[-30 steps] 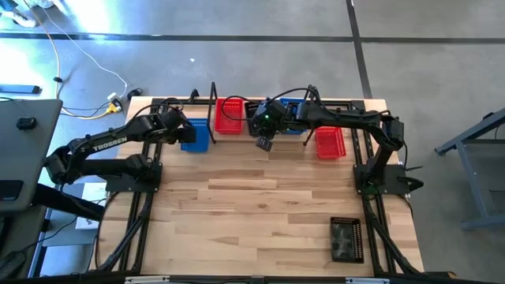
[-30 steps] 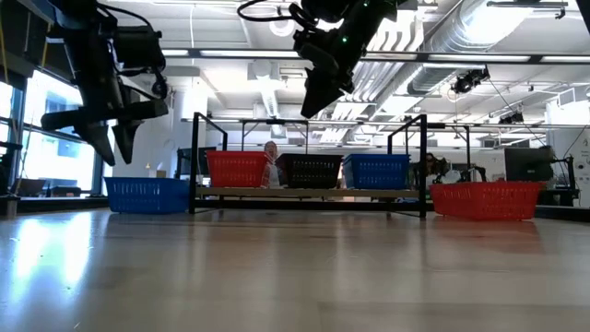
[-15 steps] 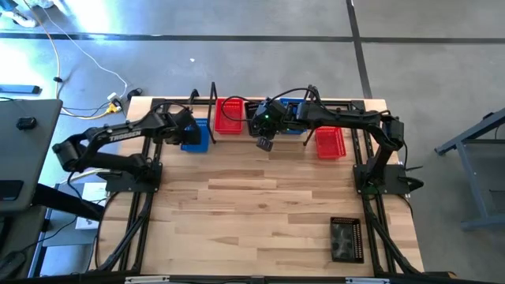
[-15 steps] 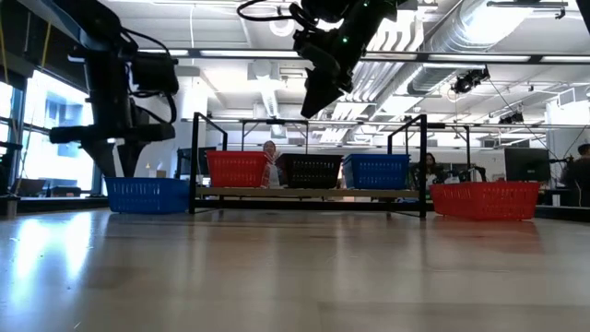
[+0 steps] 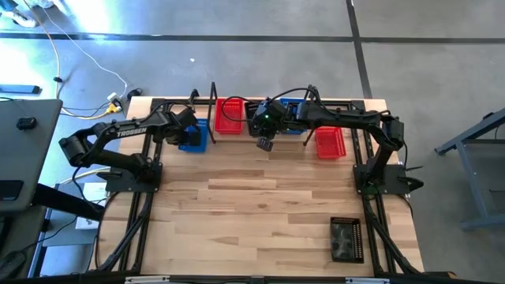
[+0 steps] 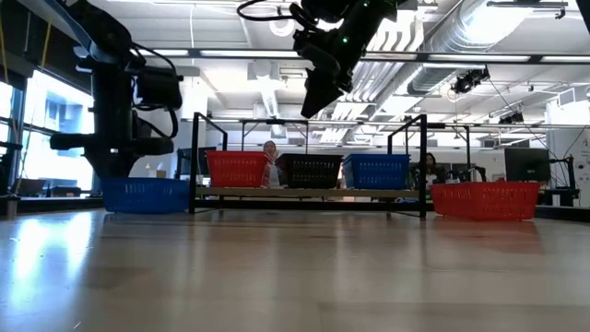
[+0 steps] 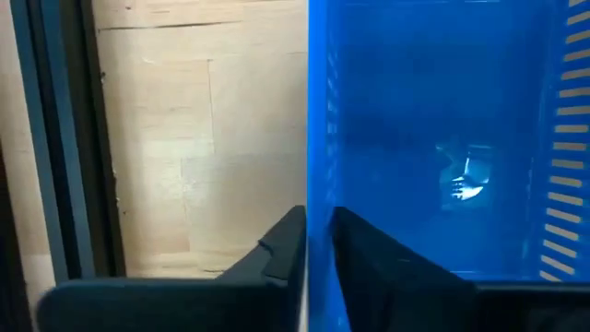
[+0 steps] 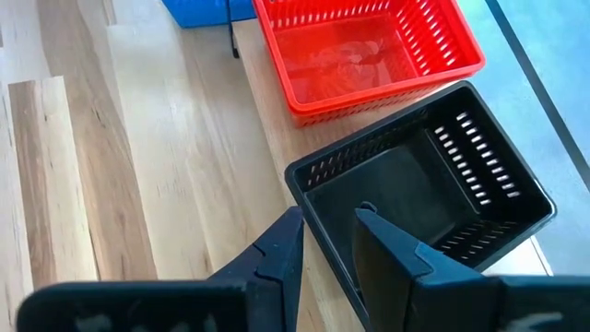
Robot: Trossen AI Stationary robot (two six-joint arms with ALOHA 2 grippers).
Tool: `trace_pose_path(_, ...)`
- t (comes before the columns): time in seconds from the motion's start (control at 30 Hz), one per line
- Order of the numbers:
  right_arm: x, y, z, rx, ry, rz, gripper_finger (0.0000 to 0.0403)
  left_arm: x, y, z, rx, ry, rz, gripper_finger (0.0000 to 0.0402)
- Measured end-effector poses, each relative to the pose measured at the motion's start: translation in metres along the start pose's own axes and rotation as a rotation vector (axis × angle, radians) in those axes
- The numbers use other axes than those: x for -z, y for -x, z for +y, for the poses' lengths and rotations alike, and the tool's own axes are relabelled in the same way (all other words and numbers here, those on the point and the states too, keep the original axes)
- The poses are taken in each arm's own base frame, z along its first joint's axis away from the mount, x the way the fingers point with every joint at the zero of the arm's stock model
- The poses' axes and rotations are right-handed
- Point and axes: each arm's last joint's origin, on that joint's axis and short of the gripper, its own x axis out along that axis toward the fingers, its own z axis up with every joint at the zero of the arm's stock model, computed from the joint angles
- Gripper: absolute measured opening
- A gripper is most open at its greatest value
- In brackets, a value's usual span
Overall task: Stack baskets on shelf by color
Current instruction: Stack the blue basket on top of the blue basket on the shelf
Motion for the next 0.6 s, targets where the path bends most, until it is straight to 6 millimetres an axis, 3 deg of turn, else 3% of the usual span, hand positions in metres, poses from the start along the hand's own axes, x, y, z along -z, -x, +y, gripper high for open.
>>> trace_pose_path(0.13, 0.0, 0.0, 0.0, 0.0, -0.022, 0.0, 0.0083, -0.001, 0.0, 0.001, 0.002, -0.027, 0.003, 0.0007)
trace_pose_path(0.6, -0.001, 0.003, 0.02, -0.027, -0.013, -0.007, 0.0083, 0.005, 0.031, 0.016, 0.08, -0.045, -0.107, 0.0002)
